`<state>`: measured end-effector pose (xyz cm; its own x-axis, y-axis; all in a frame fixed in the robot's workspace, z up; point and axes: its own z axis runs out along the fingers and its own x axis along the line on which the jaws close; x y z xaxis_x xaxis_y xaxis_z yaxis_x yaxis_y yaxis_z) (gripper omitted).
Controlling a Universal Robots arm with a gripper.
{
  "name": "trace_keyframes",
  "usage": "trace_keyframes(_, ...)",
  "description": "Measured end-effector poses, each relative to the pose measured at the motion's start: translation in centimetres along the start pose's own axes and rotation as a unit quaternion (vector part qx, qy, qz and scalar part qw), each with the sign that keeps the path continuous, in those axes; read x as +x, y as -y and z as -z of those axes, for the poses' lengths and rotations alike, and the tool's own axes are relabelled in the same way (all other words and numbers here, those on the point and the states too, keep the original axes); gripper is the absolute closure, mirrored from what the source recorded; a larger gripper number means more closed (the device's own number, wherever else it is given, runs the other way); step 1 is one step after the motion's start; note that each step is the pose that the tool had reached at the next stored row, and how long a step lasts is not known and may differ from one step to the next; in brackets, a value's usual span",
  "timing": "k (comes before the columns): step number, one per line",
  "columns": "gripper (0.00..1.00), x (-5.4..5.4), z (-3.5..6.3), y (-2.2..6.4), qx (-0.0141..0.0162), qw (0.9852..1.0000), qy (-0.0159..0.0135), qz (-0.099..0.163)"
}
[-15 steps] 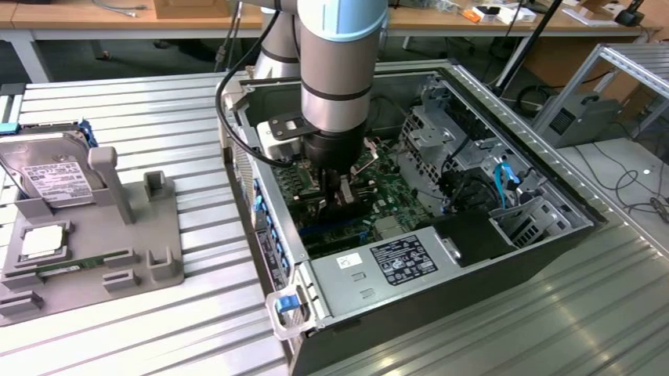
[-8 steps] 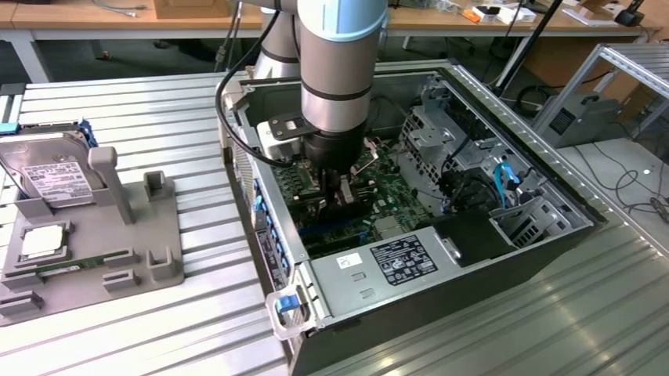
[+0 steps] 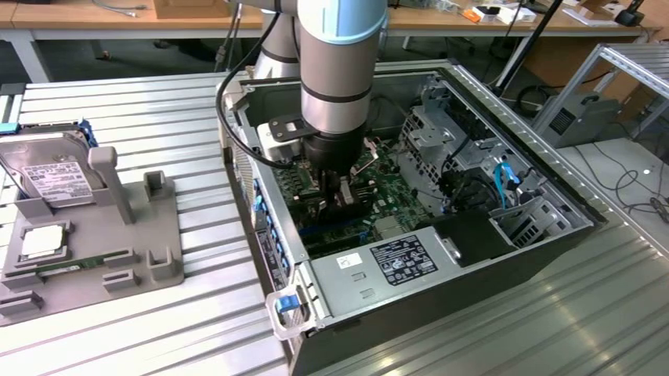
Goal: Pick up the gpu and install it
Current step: 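Insert the gpu into the slot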
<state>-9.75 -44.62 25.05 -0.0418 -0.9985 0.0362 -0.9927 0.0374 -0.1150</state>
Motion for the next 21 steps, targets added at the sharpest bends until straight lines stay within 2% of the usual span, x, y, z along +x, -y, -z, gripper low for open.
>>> trace_keyframes(13,0.73,0.00,-0.04,-0.01,-0.0002,1.0000,-0.0002,0.000)
trace_keyframes(18,0.42,0.01,-0.04,-0.01,-0.0002,1.0000,-0.0004,0.000)
trace_keyframes(21,0.42,0.01,0.08,0.00,-0.0003,1.0000,-0.0006,0.000)
